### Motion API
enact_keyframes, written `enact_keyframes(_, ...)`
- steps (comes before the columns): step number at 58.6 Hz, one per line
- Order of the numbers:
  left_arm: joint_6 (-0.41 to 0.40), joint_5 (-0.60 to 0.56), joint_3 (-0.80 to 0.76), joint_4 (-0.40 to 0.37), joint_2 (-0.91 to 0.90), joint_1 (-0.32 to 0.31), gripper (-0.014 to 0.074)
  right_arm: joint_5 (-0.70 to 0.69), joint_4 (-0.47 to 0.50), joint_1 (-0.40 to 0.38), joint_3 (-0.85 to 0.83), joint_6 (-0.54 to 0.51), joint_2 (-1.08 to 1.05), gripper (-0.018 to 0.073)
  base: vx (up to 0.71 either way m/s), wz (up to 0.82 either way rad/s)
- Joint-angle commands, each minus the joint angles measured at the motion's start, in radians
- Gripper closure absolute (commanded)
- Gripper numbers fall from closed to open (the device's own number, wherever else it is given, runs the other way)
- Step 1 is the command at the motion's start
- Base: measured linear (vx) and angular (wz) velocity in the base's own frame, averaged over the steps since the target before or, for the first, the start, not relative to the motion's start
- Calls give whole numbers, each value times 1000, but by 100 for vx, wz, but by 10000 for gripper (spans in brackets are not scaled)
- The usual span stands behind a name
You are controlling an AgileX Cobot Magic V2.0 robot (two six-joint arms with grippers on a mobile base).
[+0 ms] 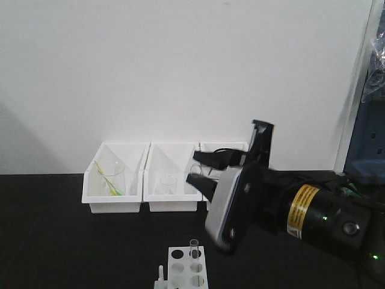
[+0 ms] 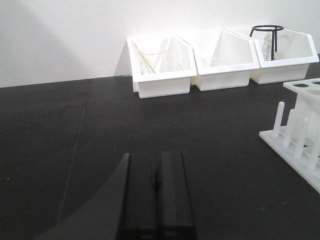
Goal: Flip and reinsert test tube from rack
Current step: 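Rotate the right wrist to turn the held tube upside down, then lower the flipped tube into a rack hole with the right gripper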
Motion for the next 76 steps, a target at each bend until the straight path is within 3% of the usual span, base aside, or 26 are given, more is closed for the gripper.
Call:
enact_keyframes(1, -9, -80, -4, -5, -7, 0, 602, -89, 383, -2, -35, 353, -39, 570, 0, 0)
enact_keyframes(3, -9, -80, -4, -5, -7, 0, 602, -90, 501, -2, -34, 469, -39, 570, 0, 0)
enact_keyframes(5, -9, -80, -4, -5, -7, 0, 602, -88, 551, -2, -33, 557, -39, 570, 0, 0)
enact_keyframes(9, -9, -80, -4, -5, -7, 0, 602, -95, 568, -2, -30, 628, -38, 570, 0, 0)
enact_keyframes(14, -9, -80, -4, -5, -7, 0, 602, -108, 471, -2, -30, 610, -26, 570, 0, 0)
enact_keyframes(19, -9, -80, -4, -5, -7, 0, 602, -137, 304, -2, -23, 613, -3, 570, 0, 0)
enact_keyframes(26, -9, -80, -4, -5, -7, 0, 602, -321, 184, -2, 56, 608, 33, 570, 0, 0)
enact_keyframes(39, -9, -80, -4, -5, -7, 0, 602, -651, 191, -3, 175, 526, 124, 570, 0, 0)
enact_keyframes(54, -9, -80, -4, -5, -7, 0, 602, -685, 176, -3, 178, 522, 180, 570, 0, 0)
enact_keyframes(64, -9, -80, -4, -5, -7, 0, 602, -798, 199, -3, 250, 403, 189, 570, 0, 0)
enact_keyframes(76, -9, -80, -4, -5, -7, 0, 602, -835, 224, -3, 273, 401, 189, 570, 0, 0)
